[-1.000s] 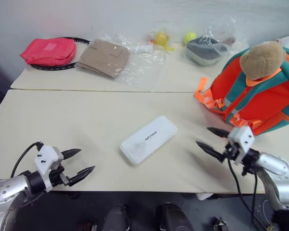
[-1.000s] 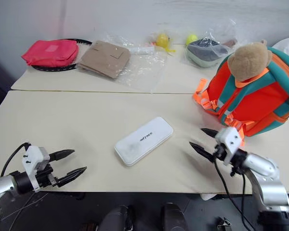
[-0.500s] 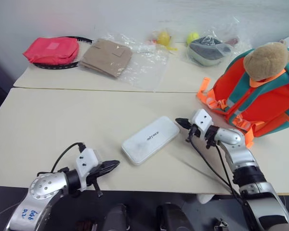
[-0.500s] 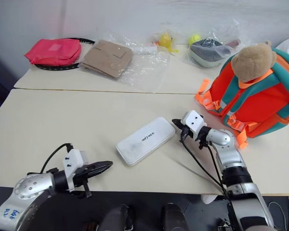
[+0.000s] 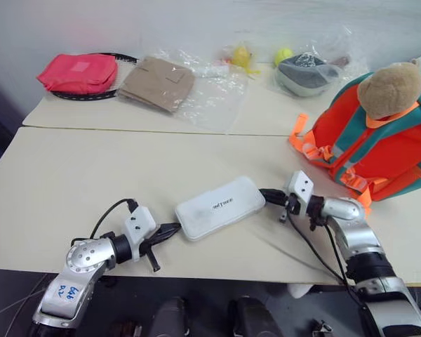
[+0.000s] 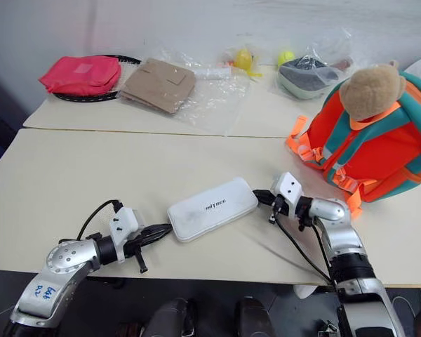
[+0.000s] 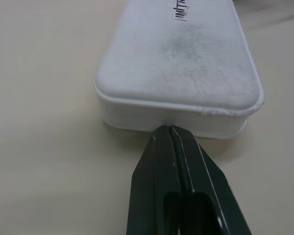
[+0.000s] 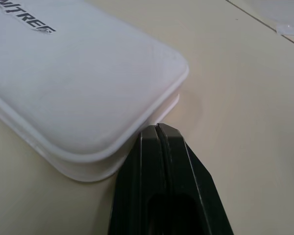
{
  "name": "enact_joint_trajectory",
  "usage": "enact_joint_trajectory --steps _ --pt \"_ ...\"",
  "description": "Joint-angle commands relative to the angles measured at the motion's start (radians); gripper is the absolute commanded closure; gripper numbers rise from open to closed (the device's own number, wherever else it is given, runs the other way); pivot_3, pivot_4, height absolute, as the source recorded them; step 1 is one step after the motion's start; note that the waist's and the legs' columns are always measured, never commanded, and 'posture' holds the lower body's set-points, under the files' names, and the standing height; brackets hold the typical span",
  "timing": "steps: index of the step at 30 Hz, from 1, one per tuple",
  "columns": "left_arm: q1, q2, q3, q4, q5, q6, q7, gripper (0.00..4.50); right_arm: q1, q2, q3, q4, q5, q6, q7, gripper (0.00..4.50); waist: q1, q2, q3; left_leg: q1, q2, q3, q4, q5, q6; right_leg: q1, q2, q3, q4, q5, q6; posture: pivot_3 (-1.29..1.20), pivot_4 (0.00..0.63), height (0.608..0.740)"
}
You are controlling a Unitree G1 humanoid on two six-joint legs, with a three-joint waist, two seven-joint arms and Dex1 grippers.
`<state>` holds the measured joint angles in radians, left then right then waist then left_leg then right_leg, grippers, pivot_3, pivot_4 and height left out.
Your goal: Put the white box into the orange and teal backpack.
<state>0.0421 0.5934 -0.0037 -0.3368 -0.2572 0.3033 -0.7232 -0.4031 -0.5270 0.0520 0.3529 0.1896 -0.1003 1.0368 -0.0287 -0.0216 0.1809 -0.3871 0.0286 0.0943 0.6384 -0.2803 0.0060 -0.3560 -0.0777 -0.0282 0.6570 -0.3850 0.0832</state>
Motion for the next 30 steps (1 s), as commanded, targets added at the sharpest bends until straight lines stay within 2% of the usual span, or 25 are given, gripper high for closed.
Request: enact_joint_trajectory --steps 1,9,12,14,16,19,22,24,26,28,30 --pt "-0.038 0.002 -0.013 0.022 0.008 -0.025 -0.018 4.48 0.057 -0.022 0.018 -0.138 0.033 0.039 0.047 4.5 0.0 0.0 0.0 0.0 0.0 0.0 0.0 0.0 0.0 0.0 0.0 0.0 0.0 0.0 0.0 0.0 0.15 0.74" --pt "-0.121 -0.002 0.007 0.115 -0.003 -0.019 -0.037 4.48 0.218 -0.084 -0.047 -0.344 0.079 0.154 0.017 4.5 0.001 0.0 0.0 0.0 0.0 0.0 0.0 0.0 0.0 0.0 0.0 0.0 0.0 0.0 0.0 0.0 0.15 0.74" --pt "-0.116 0.02 0.052 0.123 -0.06 0.055 -0.062 4.48 0.264 -0.103 -0.075 -0.373 0.076 0.161 -0.004 4.5 0.0 0.0 0.0 0.0 0.0 0.0 0.0 0.0 0.0 0.0 0.0 0.0 0.0 0.0 0.0 0.0 0.15 0.74" --pt "-0.119 0.067 0.1 0.129 -0.116 0.286 -0.035 4.1 0.283 -0.117 -0.092 -0.37 0.073 0.153 -0.011 4.5 -0.001 0.0 0.0 0.0 0.0 0.0 0.0 0.0 0.0 0.0 0.0 0.0 0.0 0.0 0.0 0.0 0.15 0.74" --pt "-0.132 0.111 0.145 0.157 -0.202 0.439 -0.065 3.61 0.289 -0.128 -0.103 -0.362 0.069 0.14 -0.011 4.5 -0.002 0.0 0.0 0.0 0.0 0.0 0.0 0.0 0.0 0.0 0.0 0.0 0.0 0.0 0.0 0.0 0.15 0.74" --pt "-0.197 0.146 0.225 0.235 -0.388 0.702 -0.115 2.68 0.289 -0.145 -0.106 -0.352 0.068 0.125 -0.004 4.5 -0.004 0.0 0.0 0.001 0.0 0.0 -0.001 0.001 -0.002 0.0 0.0 0.0 0.002 0.0 0.0 0.0 0.15 0.74" --pt "-0.28 0.187 0.245 0.323 -0.487 0.967 -0.125 1.75 0.287 -0.158 -0.1 -0.343 0.061 0.102 0.015 4.5 -0.002 0.0 0.0 0.001 0.001 -0.001 -0.001 0.001 -0.003 -0.001 0.001 0.0 0.002 0.0 0.0 0.0 0.15 0.74" --pt "-0.37 0.169 0.241 0.386 -0.547 1.127 -0.125 1.18 0.273 -0.161 -0.085 -0.323 0.052 0.079 0.033 4.5 -0.001 0.0 0.0 0.001 0.0 -0.001 -0.001 0.001 -0.003 -0.001 0.001 0.0 0.002 0.0 0.0 0.0 0.15 0.74" --pt "-0.436 0.138 0.24 0.426 -0.563 1.204 -0.105 1.18 0.255 -0.159 -0.071 -0.299 0.045 0.062 0.044 4.5 0.0 0.0 0.0 0.001 0.0 -0.001 0.0 0.001 -0.002 0.0 0.001 0.0 0.002 0.0 0.0 0.0 0.15 0.74" --pt "-0.52 0.063 0.262 0.508 -0.555 1.269 -0.06 1.18 0.216 -0.137 -0.036 -0.256 0.025 0.039 0.051 4.5 0.001 0.0 0.0 0.001 -0.001 -0.001 0.0 0.001 -0.002 0.0 0.0 0.0 0.002 0.0 0.0 0.0 0.15 0.74" --pt "-0.559 0.028 0.229 0.53 -0.55 1.304 -0.046 1.18 0.184 -0.122 -0.003 -0.214 0.004 0.011 0.062 4.5 0.001 -0.001 0.0 -0.002 0.0 -0.001 0.005 0.001 -0.002 -0.001 0.001 -0.001 0.004 0.0 0.0 0.0 0.15 0.74"
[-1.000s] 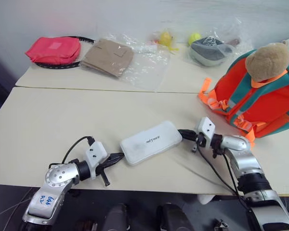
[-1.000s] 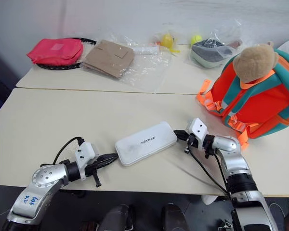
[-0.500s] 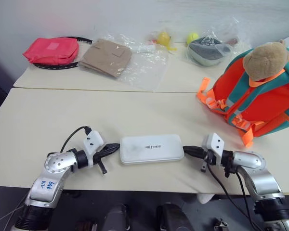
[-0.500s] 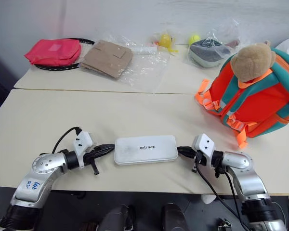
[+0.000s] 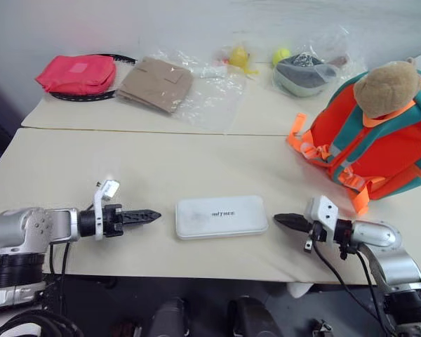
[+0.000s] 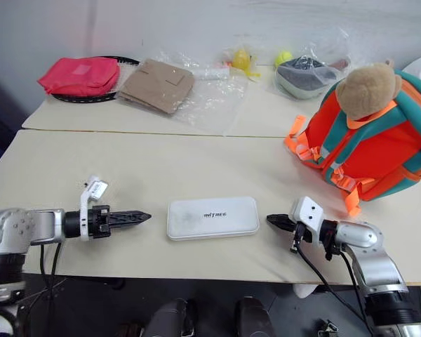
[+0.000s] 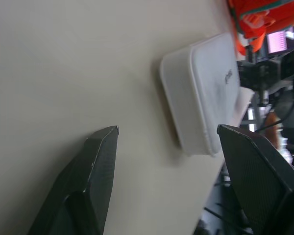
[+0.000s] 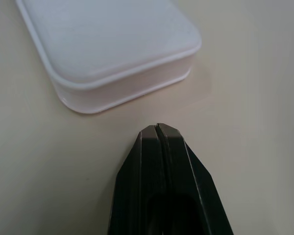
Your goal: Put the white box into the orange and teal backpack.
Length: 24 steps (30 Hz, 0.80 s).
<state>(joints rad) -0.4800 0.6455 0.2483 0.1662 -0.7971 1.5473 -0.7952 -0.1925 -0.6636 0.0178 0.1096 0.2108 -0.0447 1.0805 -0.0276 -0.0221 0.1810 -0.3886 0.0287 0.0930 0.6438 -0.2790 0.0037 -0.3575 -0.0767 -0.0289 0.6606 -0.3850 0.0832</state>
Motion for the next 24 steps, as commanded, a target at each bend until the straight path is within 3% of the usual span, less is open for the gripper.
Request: enact_joint_trajectory --steps 1,6,15,18,20,24 --pt "-0.042 -0.028 -0.035 0.027 -0.012 0.065 0.03 1.18 -0.035 0.017 0.039 0.042 -0.022 -0.055 0.022 4.5 0.0 0.0 0.0 0.0 0.0 0.0 0.001 0.0 0.0 0.0 0.0 0.0 0.001 0.0 0.0 0.0 0.15 0.74" --pt "-0.089 -0.118 -0.022 0.06 0.006 0.067 0.098 1.18 -0.094 0.038 0.079 0.111 -0.043 -0.1 0.036 4.5 0.0 0.0 0.0 0.0 0.0 0.0 0.003 -0.001 0.0 0.001 0.0 0.0 0.001 0.0 0.0 0.0 0.15 0.74" --pt "-0.153 -0.176 -0.08 0.154 -0.217 0.067 0.191 1.18 -0.15 0.081 0.119 0.139 -0.062 -0.11 0.041 4.5 -0.003 -0.001 0.0 0.001 0.001 0.0 0.004 -0.001 0.0 0.002 0.0 0.0 0.001 0.0 0.0 0.0 0.15 0.74" --pt "-0.157 -0.18 -0.064 0.177 -0.274 0.067 0.239 1.7 -0.13 0.071 0.106 0.118 -0.059 -0.1 0.034 4.5 -0.002 -0.001 0.0 0.001 0.001 0.0 0.004 -0.001 0.0 0.002 0.0 0.0 0.002 0.0 0.0 0.0 0.15 0.74" --pt "-0.154 -0.173 -0.055 0.189 -0.325 0.067 0.268 2.29 -0.106 0.06 0.089 0.097 -0.051 -0.092 0.024 4.5 -0.001 -0.001 0.0 0.001 0.001 -0.001 0.004 -0.001 0.0 0.002 0.0 0.0 0.001 0.0 0.0 0.0 0.15 0.74" --pt "-0.099 -0.073 -0.125 0.072 -0.502 0.067 0.224 3.31 -0.02 0.028 -0.028 0.036 -0.005 -0.049 -0.053 4.33 0.0 -0.001 0.0 0.0 0.001 -0.001 0.003 -0.001 0.0 0.001 0.0 0.0 0.001 0.0 0.0 0.0 0.15 0.74"
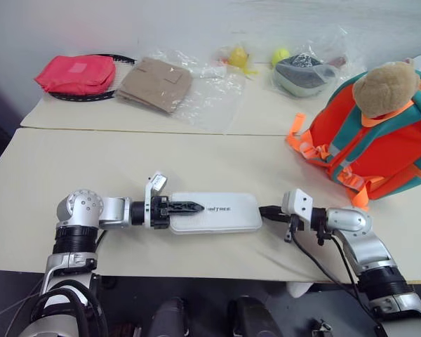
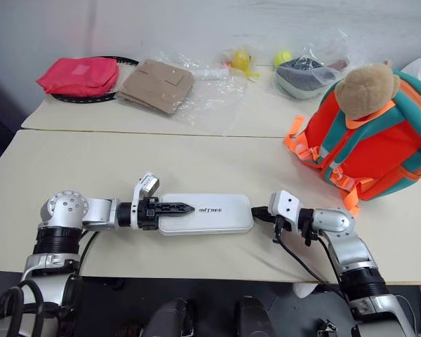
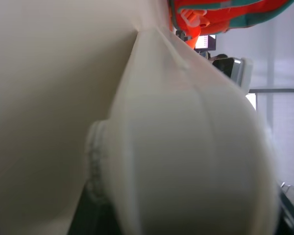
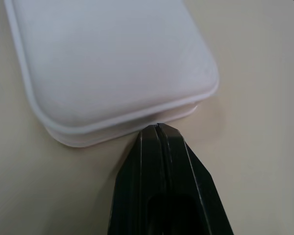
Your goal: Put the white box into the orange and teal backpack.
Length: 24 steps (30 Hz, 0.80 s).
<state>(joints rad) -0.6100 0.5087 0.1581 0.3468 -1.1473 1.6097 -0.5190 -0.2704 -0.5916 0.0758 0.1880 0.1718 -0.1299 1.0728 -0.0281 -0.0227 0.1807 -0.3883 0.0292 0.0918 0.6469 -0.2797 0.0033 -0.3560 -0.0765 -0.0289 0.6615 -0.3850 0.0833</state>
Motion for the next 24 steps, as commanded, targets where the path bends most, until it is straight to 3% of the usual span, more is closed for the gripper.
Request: enact_joint_trajectory --steps 1,5,9,12,14,18,24 --pt "0.046 0.087 -0.049 -0.146 -0.192 0.005 -0.062 3.32 0.091 -0.059 -0.117 -0.062 0.049 0.041 -0.051 4.15 0.0 0.0 0.0 -0.001 0.0 0.0 0.0 0.0 0.0 -0.001 0.0 0.0 0.0 0.0 0.0 0.0 0.15 0.74" --pt "0.075 0.095 0.041 -0.235 -0.244 -0.015 -0.022 3.32 0.268 -0.093 -0.304 -0.145 0.153 0.058 -0.098 2.9 0.016 0.0 0.0 -0.001 -0.001 -0.001 0.001 -0.001 0.001 0.002 -0.001 0.0 -0.002 0.0 0.0 0.0 0.15 0.74" --pt "0.186 0.098 0.113 -0.44 -0.127 -0.254 -0.099 3.32 0.409 -0.072 -0.499 -0.225 0.263 0.126 -0.187 1.62 0.015 0.001 0.0 -0.001 -0.001 -0.001 0.0 -0.001 0.001 0.003 -0.001 0.0 -0.004 0.0 0.0 0.0 0.15 0.74" --pt "0.337 0.159 0.105 -0.587 0.042 -0.561 -0.4 3.32 0.42 -0.056 -0.586 -0.246 0.311 0.155 -0.256 0.52 -0.002 0.001 0.0 0.001 0.0 0.001 -0.002 -0.001 0.0 0.003 0.001 0.002 -0.005 0.0 0.0 0.0 0.15 0.74" --pt "0.39 0.214 0.073 -0.601 0.134 -0.661 -0.489 3.32 0.377 -0.063 -0.6 -0.24 0.344 0.187 -0.269 0.06 -0.009 0.001 0.001 0.001 0.001 0.003 -0.002 -0.002 -0.002 0.003 0.004 0.003 -0.006 0.0 0.0 0.0 0.15 0.74" --pt "0.388 0.192 0.087 -0.538 0.184 -0.771 -0.524 3.32 0.16 -0.081 -0.555 -0.139 0.336 0.202 -0.286 0.06 -0.007 0.005 0.002 0.002 0.002 0.004 -0.003 -0.001 -0.002 0.003 0.005 0.006 -0.006 0.0 -0.001 0.0 0.15 0.74" --pt "0.399 0.192 0.072 -0.526 0.207 -0.793 -0.553 3.32 -0.19 -0.048 -0.395 0.083 0.271 0.241 -0.266 0.06 -0.003 0.005 0.002 -0.001 0.002 0.003 -0.003 -0.002 -0.001 -0.002 0.004 0.006 -0.003 0.0 -0.001 0.0 0.15 0.74"
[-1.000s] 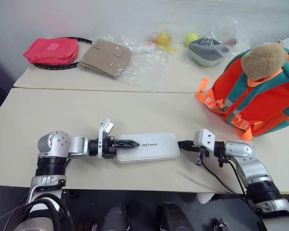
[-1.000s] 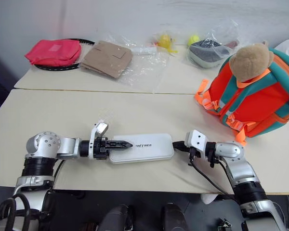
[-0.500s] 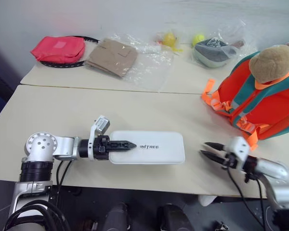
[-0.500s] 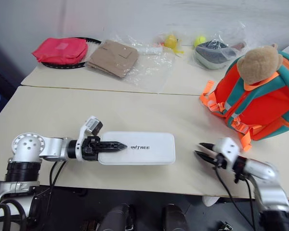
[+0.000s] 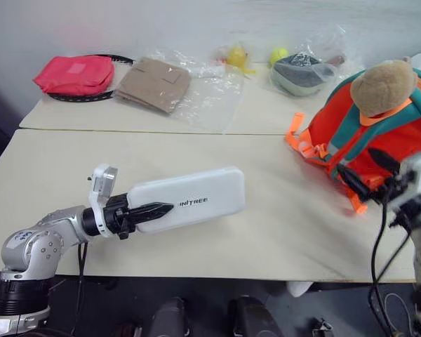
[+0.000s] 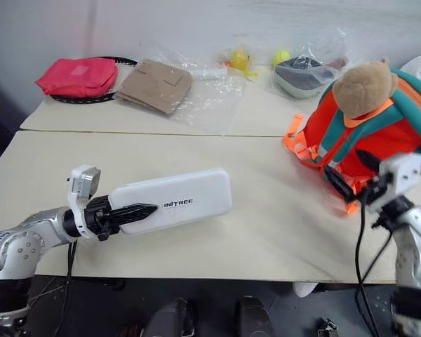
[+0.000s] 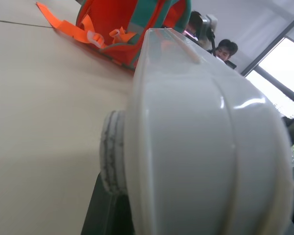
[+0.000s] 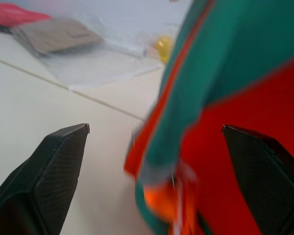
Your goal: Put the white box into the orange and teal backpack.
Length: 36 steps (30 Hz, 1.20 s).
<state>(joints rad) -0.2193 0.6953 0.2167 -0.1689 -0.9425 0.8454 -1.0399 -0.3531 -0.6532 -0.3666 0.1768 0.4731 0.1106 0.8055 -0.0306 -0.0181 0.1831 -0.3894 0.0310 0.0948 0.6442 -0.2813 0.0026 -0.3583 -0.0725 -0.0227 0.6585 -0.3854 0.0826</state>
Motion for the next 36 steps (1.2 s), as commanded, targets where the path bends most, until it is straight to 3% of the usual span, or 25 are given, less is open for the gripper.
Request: enact_joint_trajectory --steps 1,4,7,9,12,16,20,22,27,31,36 --pt "0.015 0.005 0.018 -0.01 0.001 -0.028 -0.029 3.32 -0.152 0.021 0.05 0.131 -0.029 0.0 -0.005 0.06 -0.001 0.001 0.0 -0.001 0.0 0.0 0.0 0.0 0.0 -0.001 0.0 0.0 0.0 0.0 0.0 0.0 0.15 0.74" --pt "0.057 0.016 0.069 -0.018 -0.035 -0.015 -0.042 3.32 -0.256 0.031 0.055 0.226 -0.032 -0.014 -0.001 0.68 -0.001 0.001 0.0 -0.002 -0.001 0.0 0.001 -0.001 0.002 -0.002 -0.001 0.0 0.0 0.0 0.0 0.0 0.15 0.74" --pt "0.099 0.011 0.146 -0.024 -0.095 0.0 -0.032 3.32 -0.279 0.048 0.083 0.216 -0.019 -0.015 0.049 1.68 -0.002 0.001 0.0 -0.003 -0.001 0.0 0.002 -0.002 0.004 -0.001 -0.002 0.0 0.0 0.0 0.0 0.0 0.15 0.74" --pt "0.105 0.006 0.212 -0.008 -0.183 0.056 0.011 3.32 -0.25 0.062 0.115 0.116 0.023 0.044 0.101 2.34 -0.002 0.001 0.0 -0.003 -0.001 0.0 0.003 -0.002 0.004 -0.001 -0.002 -0.001 0.0 0.0 0.0 0.0 0.15 0.74" --pt "0.074 -0.013 0.332 0.051 -0.285 0.078 0.113 3.32 -0.164 0.055 0.199 -0.194 0.208 0.269 0.21 3.35 -0.001 0.001 0.0 -0.002 0.0 -0.001 0.002 -0.002 0.004 -0.001 -0.002 -0.001 0.001 0.0 0.0 0.0 0.15 0.74" --pt "0.03 -0.005 0.417 0.11 -0.38 0.115 0.206 3.32 -0.128 0.048 0.242 -0.426 0.414 0.499 0.22 4.49 -0.014 0.001 0.001 -0.002 0.0 -0.002 0.001 -0.002 0.004 -0.001 -0.002 -0.002 0.001 0.0 0.0 0.0 0.15 0.74" --pt "-0.028 0.026 0.445 0.108 -0.409 0.133 0.301 3.32 -0.066 -0.02 0.236 -0.619 0.762 0.778 0.181 4.49 -0.009 0.0 0.001 -0.003 0.0 -0.003 0.001 -0.004 0.005 -0.001 -0.003 -0.003 0.001 0.0 0.0 0.0 0.15 0.74" --pt "-0.071 0.039 0.457 0.11 -0.484 0.167 0.375 3.32 -0.038 -0.094 0.221 -0.651 0.839 0.857 0.196 4.49 -0.004 -0.002 0.002 -0.003 -0.001 -0.003 0.002 -0.005 0.007 -0.001 -0.004 -0.003 0.0 0.0 0.0 0.0 0.15 0.74" --pt "-0.072 0.071 0.44 0.011 -0.547 0.191 0.404 3.32 0.018 -0.212 0.16 -0.57 0.772 0.86 0.237 4.49 0.001 -0.008 0.002 -0.004 -0.003 -0.003 0.003 -0.007 0.009 0.001 -0.006 -0.003 -0.004 0.0 0.001 0.0 0.15 0.74" --pt "-0.03 0.09 0.377 -0.12 -0.478 0.167 0.335 3.32 -0.003 -0.206 0.178 -0.486 0.637 0.772 0.247 4.49 0.0 -0.008 0.002 -0.004 -0.003 -0.002 0.003 -0.007 0.009 0.001 -0.006 -0.003 -0.005 0.001 0.001 0.0 0.15 0.74" --pt "-0.042 0.058 0.278 -0.148 -0.349 0.075 0.302 3.32 -0.003 -0.191 0.232 -0.49 0.564 0.738 0.295 4.49 0.002 -0.008 0.002 -0.004 -0.002 -0.002 0.003 -0.006 0.007 0.001 -0.004 -0.003 -0.005 0.001 0.001 0.0 0.15 0.74"
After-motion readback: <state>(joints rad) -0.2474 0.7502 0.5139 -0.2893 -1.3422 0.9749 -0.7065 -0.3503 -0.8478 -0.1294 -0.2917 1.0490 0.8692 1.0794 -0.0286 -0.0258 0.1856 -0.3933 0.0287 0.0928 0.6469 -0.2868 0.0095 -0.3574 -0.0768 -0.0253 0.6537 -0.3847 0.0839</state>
